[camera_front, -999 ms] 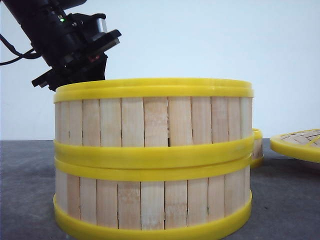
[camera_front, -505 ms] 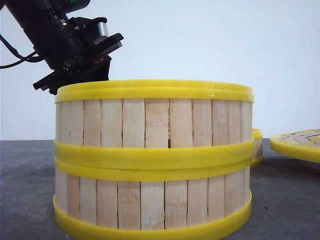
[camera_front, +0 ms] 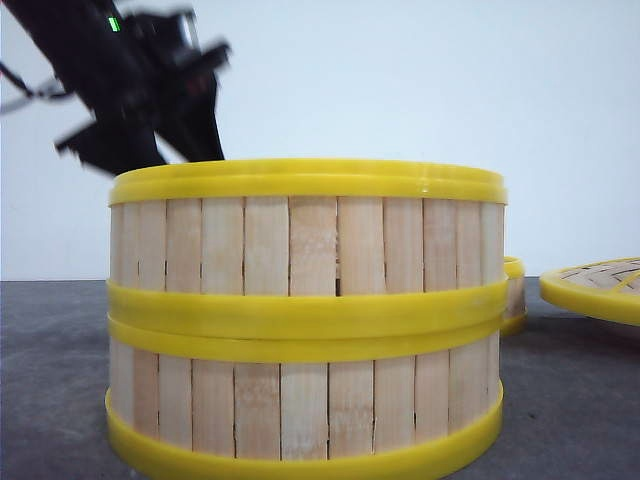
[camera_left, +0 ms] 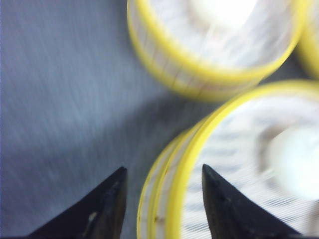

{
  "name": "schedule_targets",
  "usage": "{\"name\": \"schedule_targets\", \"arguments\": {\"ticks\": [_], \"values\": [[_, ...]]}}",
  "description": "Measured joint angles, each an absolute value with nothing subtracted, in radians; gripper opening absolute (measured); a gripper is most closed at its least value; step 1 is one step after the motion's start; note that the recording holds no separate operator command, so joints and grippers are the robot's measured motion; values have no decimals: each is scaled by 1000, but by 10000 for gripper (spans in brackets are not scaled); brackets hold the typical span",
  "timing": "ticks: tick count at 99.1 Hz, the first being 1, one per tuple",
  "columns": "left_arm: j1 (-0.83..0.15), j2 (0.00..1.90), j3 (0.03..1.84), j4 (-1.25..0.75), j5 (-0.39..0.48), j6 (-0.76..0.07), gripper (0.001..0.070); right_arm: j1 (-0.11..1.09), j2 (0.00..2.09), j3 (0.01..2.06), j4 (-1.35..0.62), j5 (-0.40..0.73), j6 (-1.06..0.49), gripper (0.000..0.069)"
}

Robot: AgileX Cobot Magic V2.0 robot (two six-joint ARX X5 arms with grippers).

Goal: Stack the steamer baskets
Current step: 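Open the left gripper and raise it away from the stack, then reach the right gripper to the rim of the remaining bun basket and grasp it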

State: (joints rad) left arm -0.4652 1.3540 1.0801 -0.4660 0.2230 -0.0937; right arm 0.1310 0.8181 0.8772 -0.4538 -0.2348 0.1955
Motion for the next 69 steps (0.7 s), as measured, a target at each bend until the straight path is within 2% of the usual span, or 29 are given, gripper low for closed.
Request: {"name": "schedule_targets", "arguments": {"ticks": [18, 43, 69], "values": [[-449, 1132, 1084, -424, 203, -91, 277, 131, 992, 913, -375, -235, 214, 506], [-449, 926, 1071, -450, 184, -74, 275, 131, 1336, 1122, -383, -235, 217, 506], [-469, 740, 803, -445, 183, -83, 275, 131, 1643, 1359, -446, -201, 216, 487]]}}
